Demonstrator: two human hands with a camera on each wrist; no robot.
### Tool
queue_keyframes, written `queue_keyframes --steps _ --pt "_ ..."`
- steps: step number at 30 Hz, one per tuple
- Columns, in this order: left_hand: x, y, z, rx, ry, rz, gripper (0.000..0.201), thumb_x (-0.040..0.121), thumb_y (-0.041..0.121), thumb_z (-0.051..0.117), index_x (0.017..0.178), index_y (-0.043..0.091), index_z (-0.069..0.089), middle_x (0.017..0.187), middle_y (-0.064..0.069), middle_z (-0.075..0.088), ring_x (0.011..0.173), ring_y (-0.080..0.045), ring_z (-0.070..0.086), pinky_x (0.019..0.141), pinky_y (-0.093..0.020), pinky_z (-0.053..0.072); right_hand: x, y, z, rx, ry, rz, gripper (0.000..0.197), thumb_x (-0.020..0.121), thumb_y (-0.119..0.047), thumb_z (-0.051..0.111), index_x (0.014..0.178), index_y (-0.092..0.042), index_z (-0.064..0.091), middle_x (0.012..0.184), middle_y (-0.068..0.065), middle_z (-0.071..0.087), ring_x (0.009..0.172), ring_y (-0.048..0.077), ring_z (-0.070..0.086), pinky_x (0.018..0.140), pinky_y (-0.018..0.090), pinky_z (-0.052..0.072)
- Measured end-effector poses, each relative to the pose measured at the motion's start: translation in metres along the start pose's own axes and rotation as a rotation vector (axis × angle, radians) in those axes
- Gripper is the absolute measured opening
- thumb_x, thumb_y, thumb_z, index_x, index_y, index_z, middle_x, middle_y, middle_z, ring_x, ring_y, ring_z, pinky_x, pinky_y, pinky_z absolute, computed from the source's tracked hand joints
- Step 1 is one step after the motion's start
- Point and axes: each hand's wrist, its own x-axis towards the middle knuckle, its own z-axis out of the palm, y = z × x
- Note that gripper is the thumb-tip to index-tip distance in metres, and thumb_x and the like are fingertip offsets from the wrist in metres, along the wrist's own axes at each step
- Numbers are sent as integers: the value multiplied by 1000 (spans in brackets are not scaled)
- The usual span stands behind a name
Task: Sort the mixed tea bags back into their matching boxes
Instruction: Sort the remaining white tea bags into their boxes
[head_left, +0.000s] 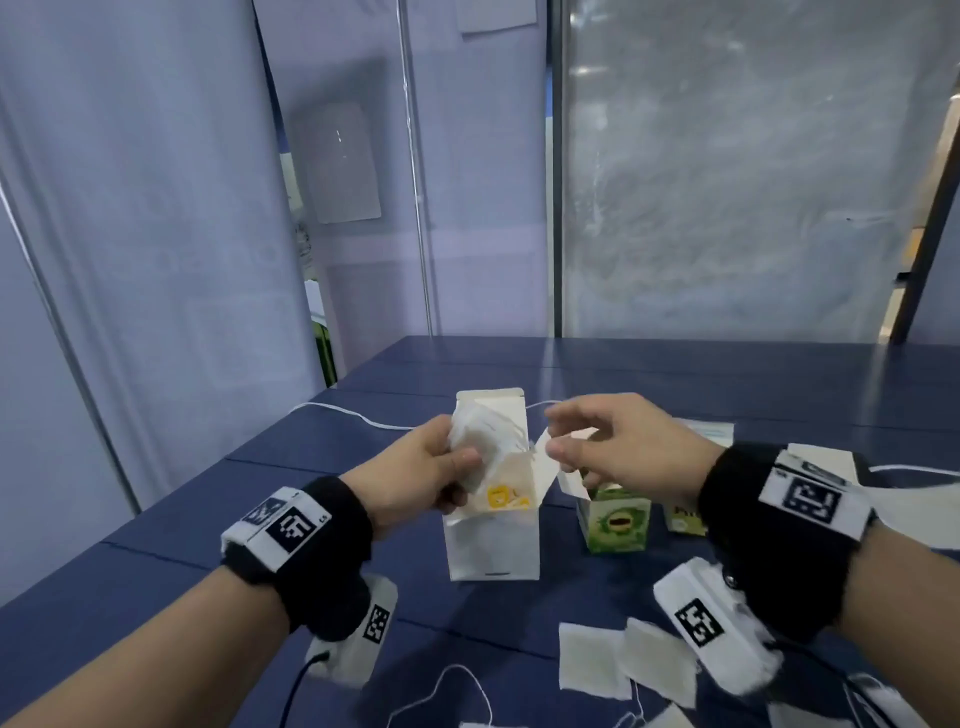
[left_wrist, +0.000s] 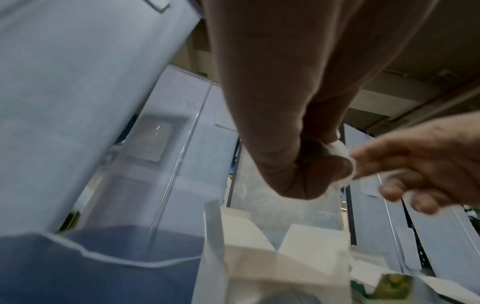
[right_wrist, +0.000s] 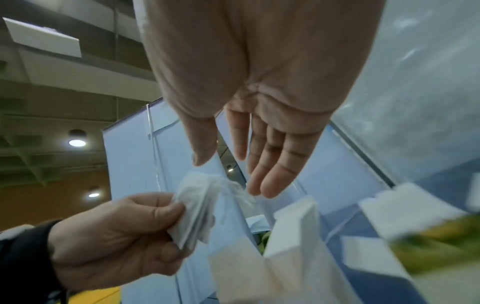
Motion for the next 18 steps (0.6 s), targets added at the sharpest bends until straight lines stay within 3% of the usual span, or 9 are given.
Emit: queue_keyframes --steps 2,5,7,10,14,18 --pt "16 8 -4 169 -6 30 9 98 5 45 99 13 48 76 -3 53 59 -13 48 55 -25 41 29 -15 5 -70 -90 -36 39 84 -22 71 121 -21 58 103 -5 65 68 7 64 57 20 51" --pt "35 13 -13 297 -19 52 13 96 8 47 92 21 46 74 2 53 59 -10 48 56 -24 42 62 -23 13 -256 -123 -98 17 83 -19 71 100 -16 68 84 2 70 63 10 62 55 27 55" --pt "43 13 -18 359 -29 61 14 96 11 48 90 23 46 74 4 53 59 -8 48 56 -24 42 77 -22 16 -272 -105 -79 5 82 -18 72 86 -16 71 77 8 71 61 14 62 61 35 57" --pt "51 9 -22 385 -26 56 17 94 10 52 85 24 45 74 4 54 56 -6 49 55 -24 43 88 -16 20 -219 -97 -46 4 82 -17 72 78 -19 72 66 3 68 55 10 60 60 33 57" --pt "60 4 -28 422 44 55 17 84 17 70 88 20 54 71 8 55 46 4 47 47 -13 38 90 -5 20 -115 -68 -5 6 81 -11 72 75 -12 72 60 -3 67 51 4 62 53 25 55" --pt "61 5 -30 297 92 50 26 77 14 78 96 6 62 67 0 57 44 -7 44 43 -20 37 87 5 21 97 -46 57 4 80 -3 74 79 -6 71 64 3 69 58 11 65 55 26 56"
